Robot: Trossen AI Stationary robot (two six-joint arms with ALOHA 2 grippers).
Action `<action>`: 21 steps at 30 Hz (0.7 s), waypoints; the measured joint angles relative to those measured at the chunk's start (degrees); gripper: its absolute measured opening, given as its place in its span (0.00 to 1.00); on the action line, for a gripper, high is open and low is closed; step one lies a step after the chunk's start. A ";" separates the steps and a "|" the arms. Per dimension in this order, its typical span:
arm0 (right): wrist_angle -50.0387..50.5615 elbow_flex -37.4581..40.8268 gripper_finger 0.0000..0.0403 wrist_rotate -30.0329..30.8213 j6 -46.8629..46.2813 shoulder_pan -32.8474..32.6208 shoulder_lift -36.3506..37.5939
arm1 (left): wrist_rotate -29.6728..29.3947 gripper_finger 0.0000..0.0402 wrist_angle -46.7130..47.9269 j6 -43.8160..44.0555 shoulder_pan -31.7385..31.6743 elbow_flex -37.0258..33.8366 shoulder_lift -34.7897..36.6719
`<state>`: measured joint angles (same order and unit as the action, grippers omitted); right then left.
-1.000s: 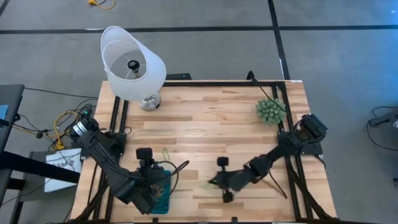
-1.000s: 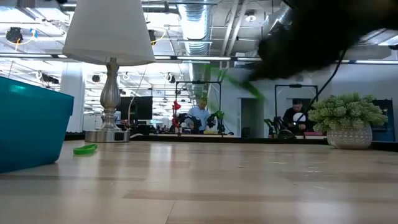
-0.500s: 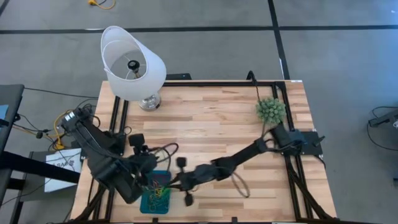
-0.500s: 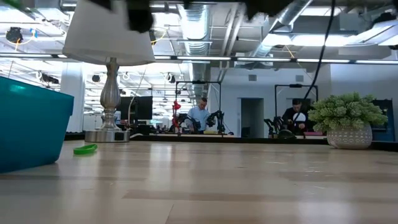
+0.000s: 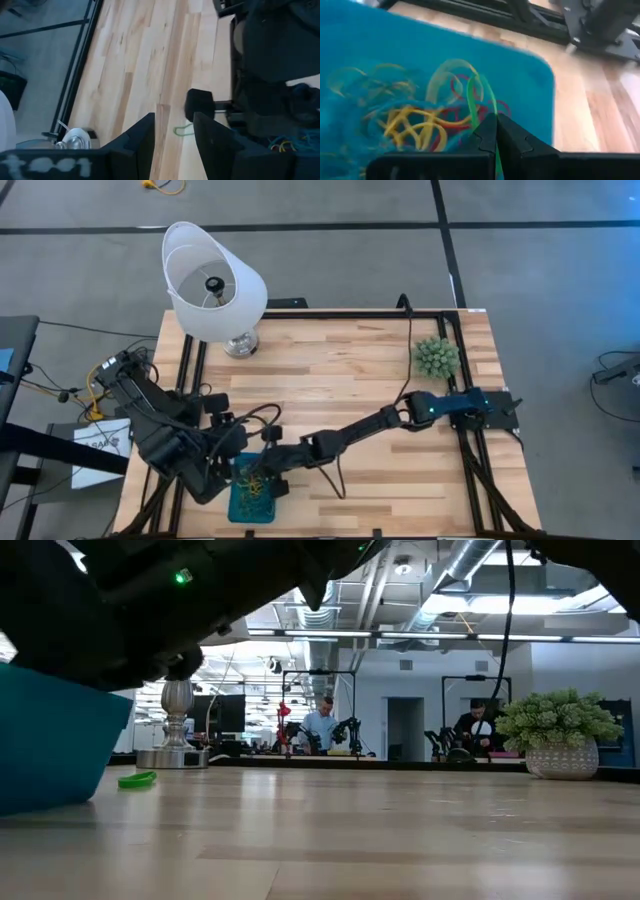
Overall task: Pick and place items into bin
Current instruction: Put the bottom green rubber band into the blue bin, then put the green rubber band into the blue bin
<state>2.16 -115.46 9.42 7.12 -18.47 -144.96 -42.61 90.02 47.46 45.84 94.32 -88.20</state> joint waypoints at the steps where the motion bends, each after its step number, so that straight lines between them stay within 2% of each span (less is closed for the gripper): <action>1: 0.42 -0.09 0.00 -0.11 -0.76 0.24 0.00 | 0.00 0.31 0.02 0.00 0.00 0.00 0.00; 5: 2.35 -0.22 0.05 -0.32 0.79 0.57 0.13 | 0.00 0.31 -0.01 -0.32 -0.02 0.00 -0.02; 15: 1.90 -0.81 0.25 -0.23 6.39 -0.93 0.63 | -0.04 0.31 -0.02 -0.76 -0.02 -0.02 -0.02; 19: 2.70 -3.41 0.28 -0.15 5.48 -1.03 0.67 | -0.04 0.31 -0.02 1.31 -0.06 -0.04 -0.02; 21: 6.67 -5.09 0.27 -0.15 3.78 -1.01 1.03 | 0.87 0.31 0.00 3.91 -0.23 -0.04 -0.02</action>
<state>8.84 -120.56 9.28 10.90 -19.49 -143.93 -41.74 90.02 51.37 45.62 94.28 -88.23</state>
